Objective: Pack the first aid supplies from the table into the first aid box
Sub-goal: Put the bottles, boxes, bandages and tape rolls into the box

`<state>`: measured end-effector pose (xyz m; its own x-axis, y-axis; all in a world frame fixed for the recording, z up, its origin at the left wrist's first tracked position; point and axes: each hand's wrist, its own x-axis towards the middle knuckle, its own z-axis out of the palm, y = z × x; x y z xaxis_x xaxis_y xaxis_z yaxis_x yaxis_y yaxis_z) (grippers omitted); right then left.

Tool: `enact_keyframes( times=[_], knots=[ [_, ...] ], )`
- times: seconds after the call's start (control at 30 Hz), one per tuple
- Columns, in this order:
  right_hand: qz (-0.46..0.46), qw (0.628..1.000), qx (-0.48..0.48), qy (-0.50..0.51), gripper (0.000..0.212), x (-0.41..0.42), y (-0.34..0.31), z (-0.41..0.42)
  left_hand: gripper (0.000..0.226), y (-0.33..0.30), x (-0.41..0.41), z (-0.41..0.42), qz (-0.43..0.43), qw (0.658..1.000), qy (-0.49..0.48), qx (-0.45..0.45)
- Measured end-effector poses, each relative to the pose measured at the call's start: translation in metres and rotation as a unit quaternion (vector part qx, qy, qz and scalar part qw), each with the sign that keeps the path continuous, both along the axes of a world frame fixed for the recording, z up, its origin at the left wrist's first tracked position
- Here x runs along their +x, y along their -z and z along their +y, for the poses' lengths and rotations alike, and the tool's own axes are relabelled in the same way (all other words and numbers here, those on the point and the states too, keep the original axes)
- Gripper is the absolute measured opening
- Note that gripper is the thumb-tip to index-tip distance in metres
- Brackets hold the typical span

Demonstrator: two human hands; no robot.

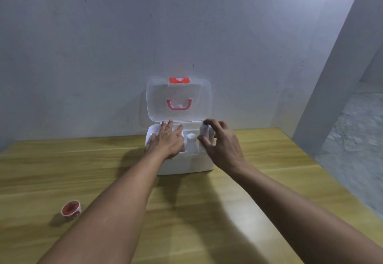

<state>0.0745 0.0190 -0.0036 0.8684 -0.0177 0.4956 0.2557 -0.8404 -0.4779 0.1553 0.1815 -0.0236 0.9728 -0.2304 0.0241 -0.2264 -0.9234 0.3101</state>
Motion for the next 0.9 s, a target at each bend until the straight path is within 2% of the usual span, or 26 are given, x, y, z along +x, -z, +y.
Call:
enact_keyframes(
  times=[0.2,0.37,0.5,0.6,0.7,0.77,0.83,0.9],
  knots=[
    [-0.017,0.999,-0.025,0.045,0.024,0.003,0.021,-0.004,0.055,-0.001,0.0,0.0,0.003,1.0,-0.001,-0.002],
    [0.007,0.993,-0.082,0.08,0.033,0.004,0.024,-0.006,0.055,-0.002,0.0,0.0,0.003,1.0,0.0,-0.003],
    [-0.012,0.999,-0.015,0.05,0.031,0.008,0.019,-0.01,0.055,-0.002,0.0,0.0,0.006,1.0,-0.002,-0.003],
    [0.021,0.999,0.026,0.004,0.035,0.019,0.01,-0.008,0.056,-0.005,-0.004,0.0,-0.001,1.0,-0.002,-0.011],
    [0.089,0.995,0.011,-0.032,0.049,0.027,0.01,-0.003,0.057,-0.011,-0.011,0.0,-0.054,0.997,-0.003,-0.052],
    [0.129,0.991,-0.009,-0.038,0.057,0.029,0.014,0.002,0.054,-0.016,-0.016,0.001,-0.103,0.987,-0.006,-0.119],
    [0.142,0.989,-0.014,-0.026,0.058,0.029,0.017,0.006,0.049,-0.02,-0.02,0.004,-0.137,0.972,-0.005,-0.19],
    [0.139,0.99,-0.02,-0.017,0.056,0.028,0.017,0.009,0.047,-0.024,-0.024,0.01,-0.155,0.964,-0.013,-0.217]
  ],
)
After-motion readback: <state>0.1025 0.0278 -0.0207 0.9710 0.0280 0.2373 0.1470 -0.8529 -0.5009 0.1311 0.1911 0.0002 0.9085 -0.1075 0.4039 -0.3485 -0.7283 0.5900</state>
